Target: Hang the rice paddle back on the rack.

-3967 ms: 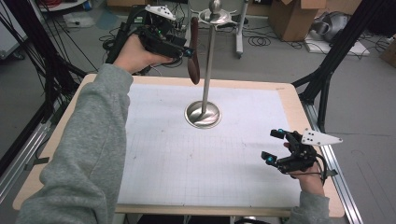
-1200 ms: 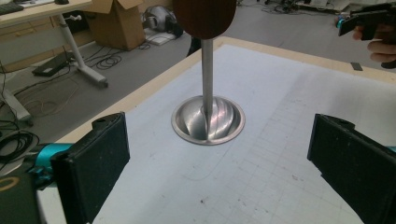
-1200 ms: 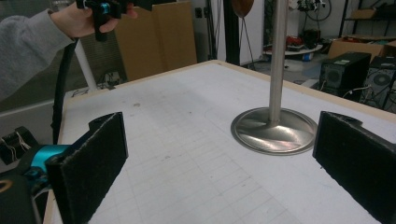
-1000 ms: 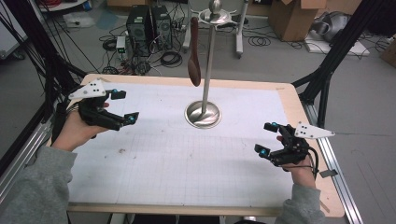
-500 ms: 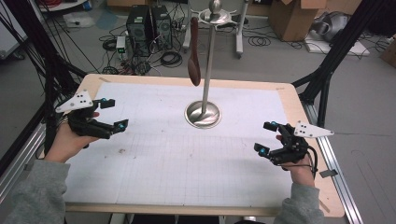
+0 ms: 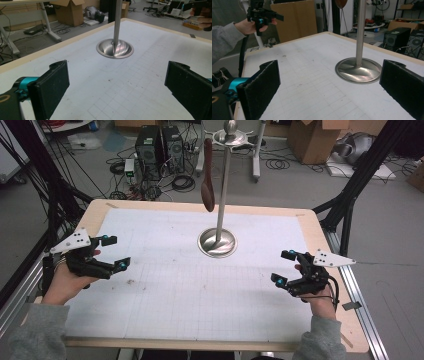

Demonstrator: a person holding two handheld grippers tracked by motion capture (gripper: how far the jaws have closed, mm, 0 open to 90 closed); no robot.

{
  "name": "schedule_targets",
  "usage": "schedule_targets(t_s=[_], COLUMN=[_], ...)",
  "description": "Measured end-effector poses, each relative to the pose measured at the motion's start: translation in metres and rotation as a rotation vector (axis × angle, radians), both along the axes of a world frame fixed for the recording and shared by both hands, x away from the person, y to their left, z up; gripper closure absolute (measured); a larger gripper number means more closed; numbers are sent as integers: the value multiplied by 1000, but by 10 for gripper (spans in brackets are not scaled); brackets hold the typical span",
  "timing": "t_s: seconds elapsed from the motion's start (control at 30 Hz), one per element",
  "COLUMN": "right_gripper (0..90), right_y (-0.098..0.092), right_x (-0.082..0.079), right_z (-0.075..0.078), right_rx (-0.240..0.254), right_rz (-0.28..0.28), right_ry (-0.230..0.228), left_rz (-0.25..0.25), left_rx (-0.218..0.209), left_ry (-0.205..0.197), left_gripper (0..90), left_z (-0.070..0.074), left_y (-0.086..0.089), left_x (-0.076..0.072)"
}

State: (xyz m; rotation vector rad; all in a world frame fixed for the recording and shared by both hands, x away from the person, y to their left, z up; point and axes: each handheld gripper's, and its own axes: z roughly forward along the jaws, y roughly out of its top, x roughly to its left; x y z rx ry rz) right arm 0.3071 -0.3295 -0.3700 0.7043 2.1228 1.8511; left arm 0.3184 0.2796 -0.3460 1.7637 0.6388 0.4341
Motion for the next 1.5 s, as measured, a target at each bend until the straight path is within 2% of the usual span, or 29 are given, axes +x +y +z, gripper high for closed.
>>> schedule_targets(t_s=[0.07, 0.17, 0.27, 0.6, 0.93, 1.2, 1.5], right_gripper=[19, 19, 19, 19, 19, 19, 19], right_y=[0, 1, 2, 1, 0, -2, -5], right_x=[0, 0, 1, 0, -1, -1, -3], right_z=[0, 0, 0, 0, 1, 1, 2], right_rx=[-4, 0, -6, -1, 0, 0, -1], right_rz=[-1, 0, -1, 1, -4, -8, -26], right_ry=[-1, 2, -2, -1, -5, -6, -15], left_rz=[-1, -12, -5, 27, 61, 78, 115], left_rx=[-14, -58, -65, -62, -46, -55, -67], left_ry=[2, -2, -2, -12, -42, -41, -45], left_gripper=[61, 61, 61, 61, 61, 61, 61], left_z=[-2, -4, -8, -19, -21, -26, -30], left_y=[3, 6, 7, 16, 22, 23, 34], left_x=[-3, -6, -7, -16, -30, -35, -39])
